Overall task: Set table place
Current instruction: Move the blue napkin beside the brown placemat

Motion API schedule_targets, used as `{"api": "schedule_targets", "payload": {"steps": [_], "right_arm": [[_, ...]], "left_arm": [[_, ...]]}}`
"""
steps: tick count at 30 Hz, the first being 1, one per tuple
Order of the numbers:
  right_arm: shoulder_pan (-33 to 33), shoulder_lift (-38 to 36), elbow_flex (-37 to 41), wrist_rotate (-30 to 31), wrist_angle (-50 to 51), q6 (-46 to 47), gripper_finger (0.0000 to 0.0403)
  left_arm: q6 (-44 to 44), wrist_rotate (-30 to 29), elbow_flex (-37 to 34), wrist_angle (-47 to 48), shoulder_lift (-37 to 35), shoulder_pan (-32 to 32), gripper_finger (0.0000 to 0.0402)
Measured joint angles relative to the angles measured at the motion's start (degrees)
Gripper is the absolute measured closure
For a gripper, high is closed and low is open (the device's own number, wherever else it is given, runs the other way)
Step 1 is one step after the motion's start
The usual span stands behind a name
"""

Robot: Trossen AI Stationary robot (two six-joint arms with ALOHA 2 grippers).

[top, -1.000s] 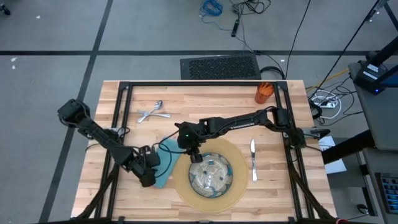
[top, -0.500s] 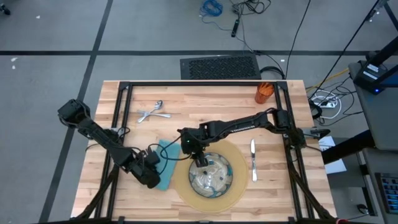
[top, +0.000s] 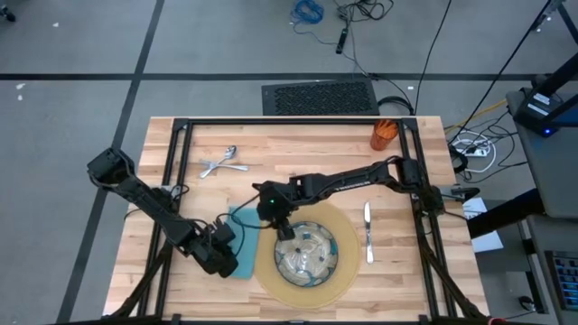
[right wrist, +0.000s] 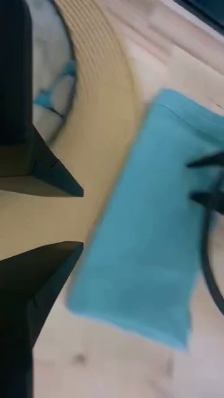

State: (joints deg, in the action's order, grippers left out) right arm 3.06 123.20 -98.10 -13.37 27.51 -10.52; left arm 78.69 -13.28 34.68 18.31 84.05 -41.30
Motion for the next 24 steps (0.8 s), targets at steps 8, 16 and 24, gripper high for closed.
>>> {"api": "schedule_targets", "payload": {"steps": [8,16,24], "right_arm": [[-3.8,4.1,0.0,0.1,-3.0,0.3,0.0285],[-4.6,8.0,0.0,-0.4,-9.5,0.4,0.0285],[-4.6,8.0,0.0,-0.5,-11.7,0.9,0.0285]], "left_arm": [[0.6,-1.7,0.0,0.4,0.1,-0.2,0.0252],[0.8,-2.3,0.0,1.3,0.1,-0.2,0.0252],[3.5,-2.6,0.0,1.6,0.1,-0.2,0.0252]]}}
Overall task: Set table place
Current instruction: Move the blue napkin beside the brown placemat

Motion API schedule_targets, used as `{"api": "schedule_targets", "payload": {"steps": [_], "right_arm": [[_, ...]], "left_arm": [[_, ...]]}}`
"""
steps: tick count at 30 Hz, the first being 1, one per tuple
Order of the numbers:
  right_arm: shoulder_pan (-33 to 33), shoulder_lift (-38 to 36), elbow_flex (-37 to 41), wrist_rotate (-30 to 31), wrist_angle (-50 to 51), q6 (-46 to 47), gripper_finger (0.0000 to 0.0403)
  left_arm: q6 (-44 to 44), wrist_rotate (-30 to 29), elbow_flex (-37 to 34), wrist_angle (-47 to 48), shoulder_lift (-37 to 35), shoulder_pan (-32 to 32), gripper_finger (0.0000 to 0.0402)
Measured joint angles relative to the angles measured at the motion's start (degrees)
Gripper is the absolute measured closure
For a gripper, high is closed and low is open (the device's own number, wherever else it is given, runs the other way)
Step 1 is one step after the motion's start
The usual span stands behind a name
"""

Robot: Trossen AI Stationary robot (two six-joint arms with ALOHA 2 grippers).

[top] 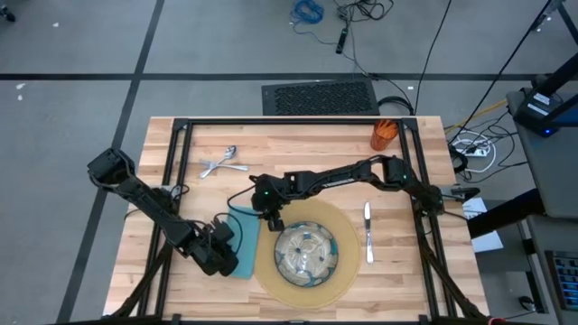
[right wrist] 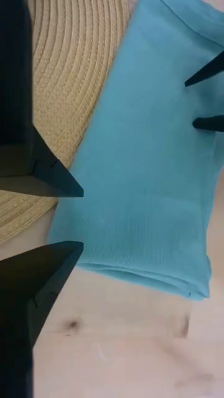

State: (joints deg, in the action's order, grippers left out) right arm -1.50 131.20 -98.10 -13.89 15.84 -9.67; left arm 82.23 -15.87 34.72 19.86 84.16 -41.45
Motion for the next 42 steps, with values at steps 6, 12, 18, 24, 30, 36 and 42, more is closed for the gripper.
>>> {"api": "schedule_targets", "payload": {"steps": [6,12,18,24,30,36,42], "right_arm": [[0.0,0.0,0.0,0.0,-0.7,0.0,0.0285],[0.0,-1.2,0.0,0.5,-0.4,-0.8,0.0285],[0.4,-3.2,-0.1,0.7,6.8,0.6,0.0285],[2.5,-3.0,0.2,2.4,11.7,0.5,0.0285],[3.1,-3.0,0.3,3.4,11.1,0.4,0.0285],[3.1,-3.0,0.3,3.2,8.5,0.7,0.0285],[2.9,-1.8,0.4,3.3,7.2,0.6,0.0286]], "left_arm": [[2.0,-0.7,0.0,0.2,0.0,0.0,0.0252],[3.6,-2.9,-0.1,0.6,0.0,-0.6,0.0252],[5.5,-4.0,-0.1,2.1,0.0,-1.1,0.0252],[5.3,-6.6,2.3,6.9,0.1,-1.0,0.0252],[3.5,-7.3,8.0,12.9,0.1,-1.1,0.0252],[1.9,-7.1,9.3,12.8,0.0,-1.7,0.0252],[3.1,-7.4,10.3,18.4,-0.2,-3.1,0.0252]]}}
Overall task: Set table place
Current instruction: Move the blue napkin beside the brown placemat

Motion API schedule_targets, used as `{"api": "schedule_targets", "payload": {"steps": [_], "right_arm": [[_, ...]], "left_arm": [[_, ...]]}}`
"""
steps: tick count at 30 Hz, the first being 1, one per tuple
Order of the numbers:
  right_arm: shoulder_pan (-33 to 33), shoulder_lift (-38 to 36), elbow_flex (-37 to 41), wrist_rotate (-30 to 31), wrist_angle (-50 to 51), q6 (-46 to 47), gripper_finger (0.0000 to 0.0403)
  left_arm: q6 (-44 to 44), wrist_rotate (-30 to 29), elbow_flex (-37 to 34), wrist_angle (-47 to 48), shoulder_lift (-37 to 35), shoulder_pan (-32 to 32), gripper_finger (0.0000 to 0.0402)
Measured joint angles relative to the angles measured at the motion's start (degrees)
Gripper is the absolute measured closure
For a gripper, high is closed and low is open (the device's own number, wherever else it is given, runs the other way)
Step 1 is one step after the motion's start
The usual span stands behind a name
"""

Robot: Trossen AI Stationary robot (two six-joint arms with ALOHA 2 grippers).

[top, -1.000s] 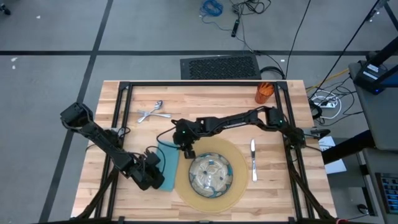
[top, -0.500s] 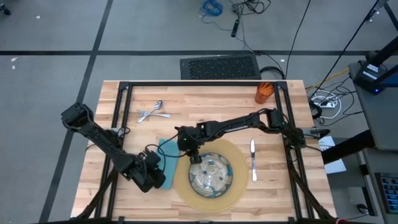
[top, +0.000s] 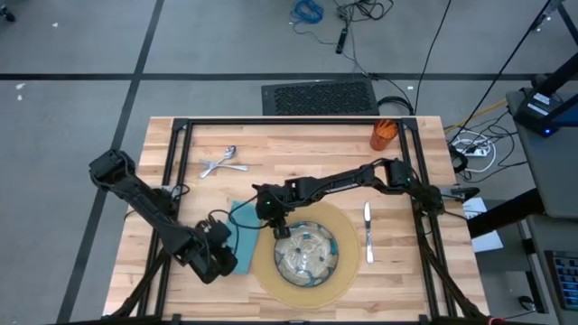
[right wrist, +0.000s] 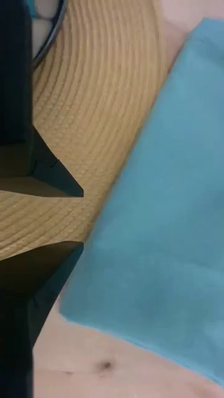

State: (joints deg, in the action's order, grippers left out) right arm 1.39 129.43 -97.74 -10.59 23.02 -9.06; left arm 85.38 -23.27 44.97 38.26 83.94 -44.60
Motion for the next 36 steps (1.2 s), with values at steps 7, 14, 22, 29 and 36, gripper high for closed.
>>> {"api": "schedule_targets", "payload": {"steps": [7,14,22,29,36], "right_arm": [[-1.1,1.5,0.0,0.1,-4.1,-0.2,0.0328],[-2.8,3.0,-0.1,0.1,-5.0,0.0,0.0375],[-3.8,7.7,-0.3,-4.9,-10.0,1.6,0.0401],[-3.6,7.9,-0.9,-5.0,-14.9,1.6,0.0403],[-3.5,8.7,-4.1,-4.4,-14.9,1.0,0.0403]], "left_arm": [[2.7,-2.2,7.4,21.8,-0.1,-1.7,0.0252],[2.9,-5.0,15.2,36.8,-0.1,-3.6,0.0252],[2.8,-12.2,22.7,43.5,-0.1,-6.2,0.0252],[2.4,-13.3,23.5,43.8,-0.1,-7.0,0.0252],[2.8,-13.7,23.5,41.9,-0.1,-7.4,0.0252]]}}
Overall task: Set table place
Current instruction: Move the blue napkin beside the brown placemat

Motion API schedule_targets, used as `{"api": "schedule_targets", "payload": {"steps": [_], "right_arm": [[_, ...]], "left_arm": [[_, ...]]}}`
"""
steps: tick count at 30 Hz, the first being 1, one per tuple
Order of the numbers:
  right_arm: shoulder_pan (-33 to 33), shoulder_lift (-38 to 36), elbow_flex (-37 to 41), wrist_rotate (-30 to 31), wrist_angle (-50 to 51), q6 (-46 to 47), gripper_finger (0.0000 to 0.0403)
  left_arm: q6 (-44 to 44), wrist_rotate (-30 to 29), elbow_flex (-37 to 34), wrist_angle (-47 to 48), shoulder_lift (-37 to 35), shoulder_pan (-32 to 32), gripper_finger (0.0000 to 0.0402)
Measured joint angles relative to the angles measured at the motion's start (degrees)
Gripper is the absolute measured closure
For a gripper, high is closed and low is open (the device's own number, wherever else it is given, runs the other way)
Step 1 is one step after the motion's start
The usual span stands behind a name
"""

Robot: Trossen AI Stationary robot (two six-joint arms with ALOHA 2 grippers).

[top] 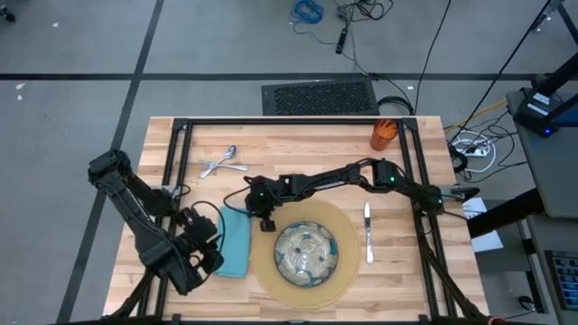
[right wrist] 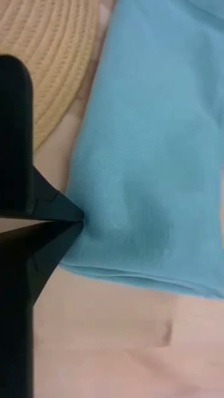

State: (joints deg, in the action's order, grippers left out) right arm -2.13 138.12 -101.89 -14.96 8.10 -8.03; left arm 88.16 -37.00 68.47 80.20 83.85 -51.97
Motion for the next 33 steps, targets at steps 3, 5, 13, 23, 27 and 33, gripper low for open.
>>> {"api": "schedule_targets", "payload": {"steps": [3,5,13,23,27,33], "right_arm": [[-0.1,0.0,-0.3,-0.1,-0.9,0.1,0.0403],[-0.1,0.0,-0.3,-0.4,-2.0,0.7,0.0403],[-0.3,-1.1,-0.5,-1.4,-1.3,1.4,0.0403],[-1.3,-5.0,-0.5,-1.6,4.1,0.5,0.0371],[-1.3,-5.4,-0.5,-1.7,6.7,0.7,0.0348],[-0.7,-5.4,-0.5,2.3,6.7,-1.1,0.0322]], "left_arm": [[0.0,-0.5,0.0,-0.3,0.0,-0.1,0.0252],[0.0,-0.6,0.0,-0.3,0.0,-0.1,0.0252],[0.1,-0.8,0.0,-0.4,0.0,-0.6,0.0252],[-0.4,-0.8,0.0,-0.1,0.0,-0.9,0.0252],[-0.4,-1.0,0.0,-0.2,0.0,-1.1,0.0252],[-0.3,-1.3,0.0,-0.1,0.0,-1.1,0.0252]]}}
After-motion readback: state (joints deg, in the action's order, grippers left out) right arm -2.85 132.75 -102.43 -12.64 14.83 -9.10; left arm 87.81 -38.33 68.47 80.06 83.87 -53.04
